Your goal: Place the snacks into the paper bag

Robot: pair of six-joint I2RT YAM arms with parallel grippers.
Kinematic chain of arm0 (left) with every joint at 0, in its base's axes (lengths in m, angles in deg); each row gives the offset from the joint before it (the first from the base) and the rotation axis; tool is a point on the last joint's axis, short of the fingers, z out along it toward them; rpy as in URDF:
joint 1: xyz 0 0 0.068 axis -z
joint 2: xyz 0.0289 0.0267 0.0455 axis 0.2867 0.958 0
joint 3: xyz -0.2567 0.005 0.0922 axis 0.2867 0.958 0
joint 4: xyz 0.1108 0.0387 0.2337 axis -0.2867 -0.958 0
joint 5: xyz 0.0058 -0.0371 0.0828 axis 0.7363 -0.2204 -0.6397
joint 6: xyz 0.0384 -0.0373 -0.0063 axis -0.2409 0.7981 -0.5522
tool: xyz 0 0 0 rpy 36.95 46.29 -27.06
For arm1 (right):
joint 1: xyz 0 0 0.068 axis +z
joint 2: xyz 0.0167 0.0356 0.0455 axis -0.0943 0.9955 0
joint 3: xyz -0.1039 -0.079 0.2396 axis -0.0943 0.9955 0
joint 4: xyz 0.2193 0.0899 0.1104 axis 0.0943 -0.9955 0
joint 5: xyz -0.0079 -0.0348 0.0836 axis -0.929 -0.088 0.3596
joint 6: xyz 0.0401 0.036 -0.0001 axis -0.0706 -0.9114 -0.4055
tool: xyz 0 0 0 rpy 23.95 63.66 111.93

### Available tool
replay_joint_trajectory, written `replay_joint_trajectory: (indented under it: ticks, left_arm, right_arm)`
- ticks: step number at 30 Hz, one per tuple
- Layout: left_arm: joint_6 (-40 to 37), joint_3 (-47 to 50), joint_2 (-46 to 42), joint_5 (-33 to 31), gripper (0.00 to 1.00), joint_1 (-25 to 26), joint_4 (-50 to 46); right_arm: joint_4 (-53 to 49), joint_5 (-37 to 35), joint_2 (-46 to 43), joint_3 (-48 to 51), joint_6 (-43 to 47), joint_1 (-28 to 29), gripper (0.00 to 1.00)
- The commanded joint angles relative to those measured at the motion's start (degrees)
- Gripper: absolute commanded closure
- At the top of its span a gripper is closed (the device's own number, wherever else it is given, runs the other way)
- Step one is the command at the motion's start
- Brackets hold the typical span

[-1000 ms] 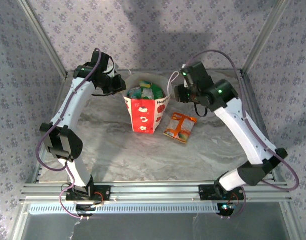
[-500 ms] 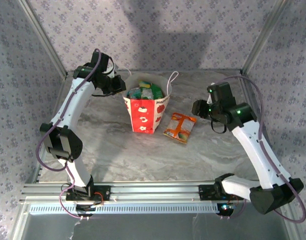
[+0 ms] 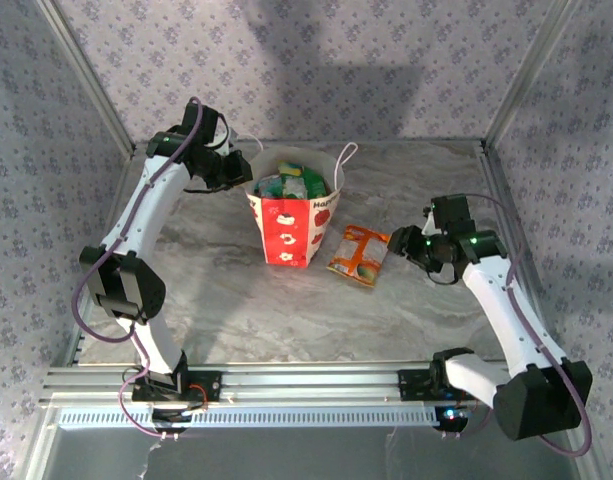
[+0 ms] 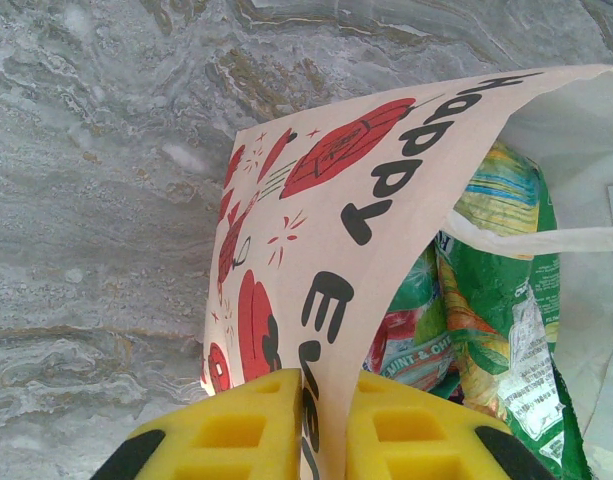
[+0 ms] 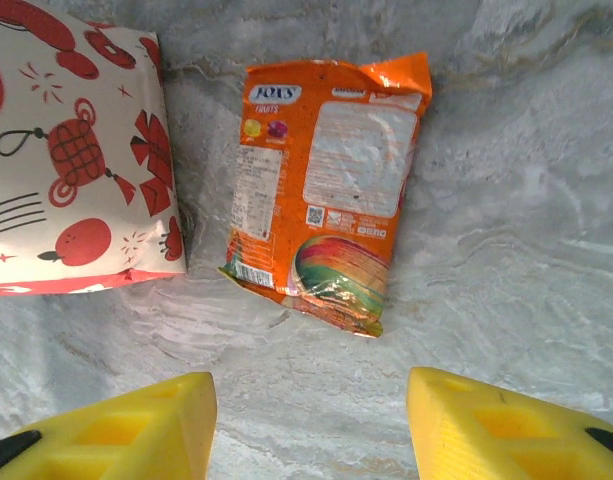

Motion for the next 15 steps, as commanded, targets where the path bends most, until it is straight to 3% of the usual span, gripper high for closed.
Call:
replay_joint_trajectory:
  ticks: [1, 9, 12, 15]
  left_arm:
    - [0.0, 0.2, -1.8, 0.2, 0.83, -0.4, -1.7]
    - [0.0, 0.7, -1.7, 0.2, 0.83, -0.4, -1.7]
    - [-0.1, 0.6, -1.7, 0.3, 0.83, -0.4, -1.8]
    - [-0.2, 0.5, -1.6, 0.1, 0.83, -0.4, -1.9]
  right_arm:
    - [3.7, 4.9, -1.0, 1.9, -2.3, -1.3, 0.46]
    - [6.7, 5.4, 1.6, 6.1, -2.7, -2.7, 0.39]
    - [9.3, 6.2, 3.2, 8.3, -3.4, -2.8, 0.3]
    - [12.1, 6.8, 5.0, 9.9, -3.7, -2.8, 0.3]
